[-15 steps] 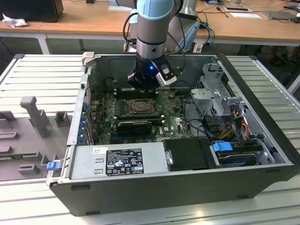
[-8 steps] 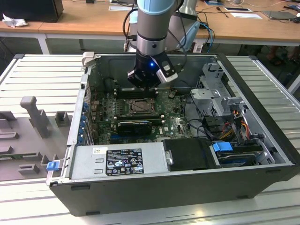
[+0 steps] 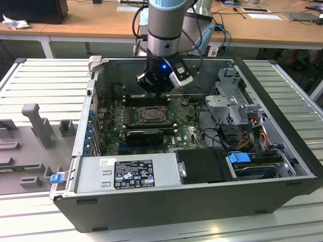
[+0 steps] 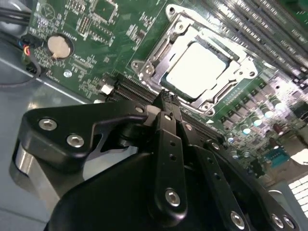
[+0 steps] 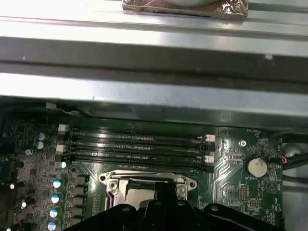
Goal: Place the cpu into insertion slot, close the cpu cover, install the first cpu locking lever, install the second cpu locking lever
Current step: 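Install the second cpu locking lever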
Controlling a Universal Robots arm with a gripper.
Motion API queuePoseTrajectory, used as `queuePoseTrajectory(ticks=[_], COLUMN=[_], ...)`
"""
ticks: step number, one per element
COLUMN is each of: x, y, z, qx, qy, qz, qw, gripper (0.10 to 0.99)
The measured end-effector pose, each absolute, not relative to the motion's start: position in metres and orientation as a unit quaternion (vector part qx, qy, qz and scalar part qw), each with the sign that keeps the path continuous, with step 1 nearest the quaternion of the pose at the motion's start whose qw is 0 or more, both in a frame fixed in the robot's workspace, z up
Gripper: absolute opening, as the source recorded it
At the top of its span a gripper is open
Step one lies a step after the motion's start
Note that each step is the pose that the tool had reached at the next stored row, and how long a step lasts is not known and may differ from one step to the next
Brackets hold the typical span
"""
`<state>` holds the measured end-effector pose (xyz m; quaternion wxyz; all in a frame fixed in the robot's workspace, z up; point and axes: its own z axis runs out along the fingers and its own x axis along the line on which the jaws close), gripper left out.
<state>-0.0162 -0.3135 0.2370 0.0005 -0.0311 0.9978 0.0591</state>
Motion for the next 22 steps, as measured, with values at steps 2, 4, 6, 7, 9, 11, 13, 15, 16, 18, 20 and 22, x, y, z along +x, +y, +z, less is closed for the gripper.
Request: queuePoseTrajectory(ticks=[2, 4, 6, 7, 9, 11, 13, 15, 16, 18, 20, 22], x=[-0.016, -0.016, -0.016, -0.016, -0.016, -0.016, -0.017, -0.018, -0.018, -0.018, -0.018, -0.02], y=[-0.323, -0.33, -0.336, -0.339, -0.342, -0.345, -0.351, -0.357, -0.362, -0.366, -0.371, -0.377], z=[0.237, 0.236, 0.236, 0.236, 0.239, 0.24, 0.24, 0.24, 0.239, 0.239, 0.237, 0.236], qx=[-0.031, -0.031, -0.031, -0.031, -0.031, -0.031, -0.031, -0.031, -0.031, -0.031, -0.031, -0.032], qy=[0.998, 0.998, 0.998, 0.998, 0.998, 0.998, 0.998, 0.998, 0.998, 0.998, 0.998, 0.997], qz=[0.058, 0.058, 0.058, 0.058, 0.058, 0.058, 0.058, 0.058, 0.058, 0.059, 0.062, 0.068], qw=[0.001, 0.001, 0.001, 0.0, 0.0, 0.0, 0.0, 0.0, 0.0, -0.006, -0.01, -0.01], gripper=[0.106, 0.106, 0.106, 0.106, 0.106, 0.106, 0.106, 0.106, 0.106, 0.106, 0.106, 0.106])
